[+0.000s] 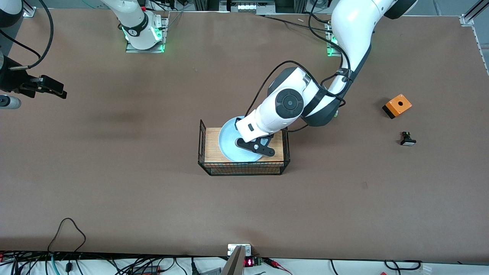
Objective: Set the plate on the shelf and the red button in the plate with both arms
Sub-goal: 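Carry the button with the left gripper over the plate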
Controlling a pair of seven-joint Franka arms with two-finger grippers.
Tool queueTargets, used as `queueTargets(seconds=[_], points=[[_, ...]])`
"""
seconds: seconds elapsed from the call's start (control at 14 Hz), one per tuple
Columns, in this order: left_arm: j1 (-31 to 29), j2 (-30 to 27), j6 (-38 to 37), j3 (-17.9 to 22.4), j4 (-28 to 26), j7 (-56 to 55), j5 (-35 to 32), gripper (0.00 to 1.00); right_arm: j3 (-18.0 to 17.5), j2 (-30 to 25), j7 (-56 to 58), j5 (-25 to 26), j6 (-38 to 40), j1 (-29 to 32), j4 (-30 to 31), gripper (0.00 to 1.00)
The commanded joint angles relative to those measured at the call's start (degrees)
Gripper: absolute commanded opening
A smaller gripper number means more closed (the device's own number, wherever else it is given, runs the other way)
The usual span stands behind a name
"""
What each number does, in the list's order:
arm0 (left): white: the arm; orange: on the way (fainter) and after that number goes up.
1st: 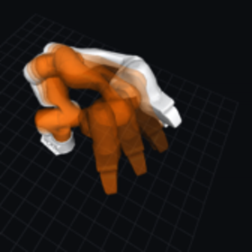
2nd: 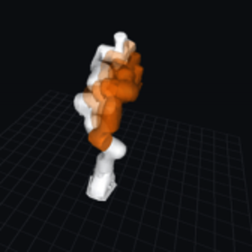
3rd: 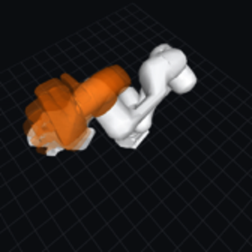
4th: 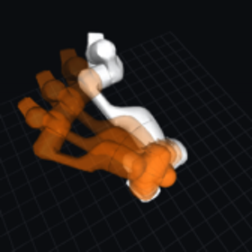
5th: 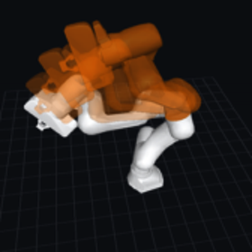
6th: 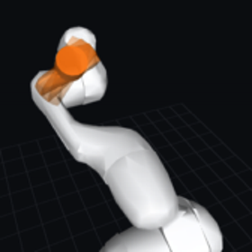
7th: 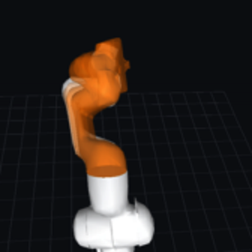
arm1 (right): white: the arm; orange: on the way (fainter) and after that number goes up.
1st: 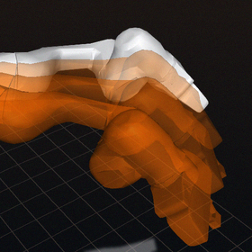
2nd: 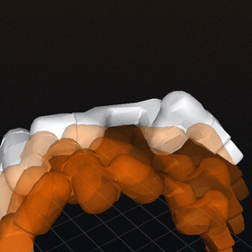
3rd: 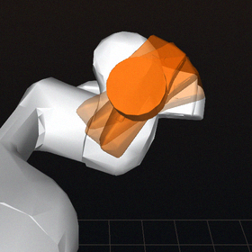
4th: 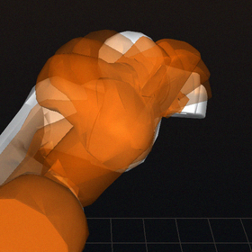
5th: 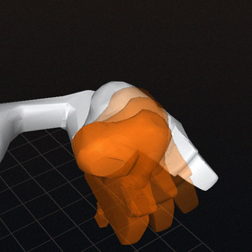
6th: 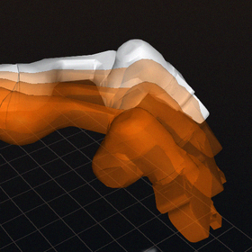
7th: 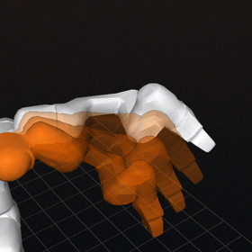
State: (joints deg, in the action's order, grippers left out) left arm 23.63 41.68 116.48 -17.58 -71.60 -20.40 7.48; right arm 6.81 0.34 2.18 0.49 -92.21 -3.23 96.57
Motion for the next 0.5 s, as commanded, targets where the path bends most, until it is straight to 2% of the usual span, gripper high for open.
queueTargets(seconds=[0.0,0.14,0.43], points=[[0.01,-0.63,-0.90,0.44,1.99,-0.16,-1.32,1.00,0.05,-0.25,0.28,0.21,0.28,0.07,-0.51,1.00],[-0.86,-3.35,-2.56,0.61,1.82,-0.42,-1.32,1.00,-0.04,-0.25,0.28,0.12,0.19,0.06,-0.51,1.00],[-4.89,-10.55,-18.96,1.40,2.26,-0.51,-1.50,1.00,0.05,-0.52,0.28,0.12,0.28,0.06,-0.86,1.00]])
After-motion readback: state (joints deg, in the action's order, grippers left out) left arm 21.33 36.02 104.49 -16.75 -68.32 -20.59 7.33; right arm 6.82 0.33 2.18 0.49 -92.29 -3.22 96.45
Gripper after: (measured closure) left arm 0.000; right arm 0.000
